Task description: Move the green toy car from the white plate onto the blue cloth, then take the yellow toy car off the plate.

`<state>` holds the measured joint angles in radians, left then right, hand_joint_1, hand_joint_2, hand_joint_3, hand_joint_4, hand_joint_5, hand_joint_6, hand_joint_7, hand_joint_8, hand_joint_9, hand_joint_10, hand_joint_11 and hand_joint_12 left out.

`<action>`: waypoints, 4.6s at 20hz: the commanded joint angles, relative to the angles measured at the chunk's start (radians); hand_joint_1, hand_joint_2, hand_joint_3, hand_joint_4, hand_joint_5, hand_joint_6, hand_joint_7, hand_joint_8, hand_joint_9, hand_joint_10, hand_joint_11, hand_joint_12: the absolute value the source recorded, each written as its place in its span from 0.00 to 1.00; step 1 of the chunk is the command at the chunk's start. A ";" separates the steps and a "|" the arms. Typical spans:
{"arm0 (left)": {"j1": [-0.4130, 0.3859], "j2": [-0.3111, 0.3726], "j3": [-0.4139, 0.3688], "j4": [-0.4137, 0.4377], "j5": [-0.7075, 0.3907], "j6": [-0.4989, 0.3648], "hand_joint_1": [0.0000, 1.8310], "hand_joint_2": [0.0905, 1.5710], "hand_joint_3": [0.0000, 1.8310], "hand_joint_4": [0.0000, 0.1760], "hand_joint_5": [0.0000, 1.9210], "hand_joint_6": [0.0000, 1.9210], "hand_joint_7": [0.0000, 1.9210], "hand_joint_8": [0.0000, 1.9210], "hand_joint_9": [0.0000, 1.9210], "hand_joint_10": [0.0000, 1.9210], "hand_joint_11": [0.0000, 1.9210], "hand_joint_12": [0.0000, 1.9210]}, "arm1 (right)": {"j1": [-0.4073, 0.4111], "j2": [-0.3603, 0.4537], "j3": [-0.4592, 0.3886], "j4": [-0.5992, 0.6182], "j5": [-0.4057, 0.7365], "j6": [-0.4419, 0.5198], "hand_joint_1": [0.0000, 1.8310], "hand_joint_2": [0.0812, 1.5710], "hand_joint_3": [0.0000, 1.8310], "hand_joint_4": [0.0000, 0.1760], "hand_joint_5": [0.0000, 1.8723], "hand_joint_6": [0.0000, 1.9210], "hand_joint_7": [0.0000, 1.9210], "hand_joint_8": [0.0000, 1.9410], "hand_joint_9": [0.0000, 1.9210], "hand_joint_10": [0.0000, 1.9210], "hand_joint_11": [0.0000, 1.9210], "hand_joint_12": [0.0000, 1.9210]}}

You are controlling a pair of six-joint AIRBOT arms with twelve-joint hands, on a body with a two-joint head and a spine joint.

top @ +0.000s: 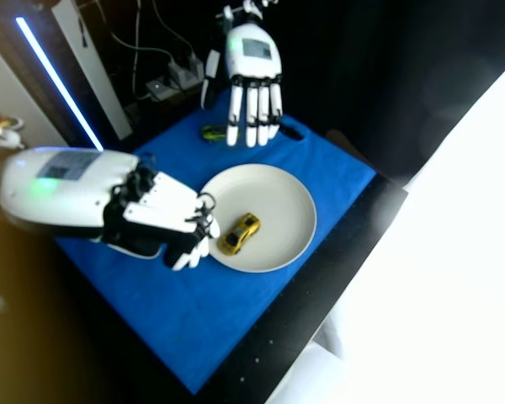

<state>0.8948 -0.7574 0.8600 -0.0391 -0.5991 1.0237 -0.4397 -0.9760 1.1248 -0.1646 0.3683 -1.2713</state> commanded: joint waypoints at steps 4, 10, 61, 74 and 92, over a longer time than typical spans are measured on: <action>0.038 -0.003 0.003 -0.099 -0.229 0.028 0.24 0.60 0.00 0.70 0.17 0.00 0.13 0.00 0.14 0.01 0.00 0.48 | 0.011 -0.007 0.004 0.014 0.116 -0.005 0.46 0.68 0.00 0.00 0.33 0.13 0.30 0.34 0.19 0.61 0.02 0.99; 0.105 -0.013 -0.048 -0.303 -0.435 0.244 0.15 0.72 0.00 0.55 0.25 0.01 0.24 0.03 0.24 0.04 0.00 0.73 | 0.012 -0.073 0.046 0.064 0.118 -0.005 0.41 0.62 0.00 0.00 0.35 0.06 0.27 0.26 0.20 0.55 0.13 0.91; 0.126 -0.094 -0.027 -0.345 -0.483 0.198 0.36 0.76 0.00 0.59 0.38 0.00 0.34 0.01 0.17 0.38 0.00 0.79 | -0.007 -0.365 0.288 0.062 -0.052 0.087 0.45 0.61 0.00 0.00 0.37 0.00 0.38 0.06 0.30 0.35 0.16 0.80; 0.126 -0.096 -0.027 -0.340 -0.486 0.181 0.38 0.76 0.00 0.52 0.37 0.00 0.34 0.00 0.18 0.33 0.00 0.80 | -0.012 -0.392 0.316 0.063 -0.074 0.087 0.50 0.62 0.00 0.00 0.41 0.00 0.46 0.03 0.28 0.54 0.19 0.88; 0.128 -0.097 -0.025 -0.336 -0.492 0.163 0.41 0.76 0.00 0.51 0.37 0.00 0.33 0.00 0.21 0.23 0.00 0.76 | -0.020 -0.420 0.344 0.064 -0.087 0.087 0.50 0.63 0.00 0.00 0.42 0.00 0.42 0.09 0.28 0.50 0.19 0.84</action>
<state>1.0283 -0.8516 0.8303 -0.3939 -0.9703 1.1923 -0.4660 -1.3907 1.4647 -0.1013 0.1772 -1.1786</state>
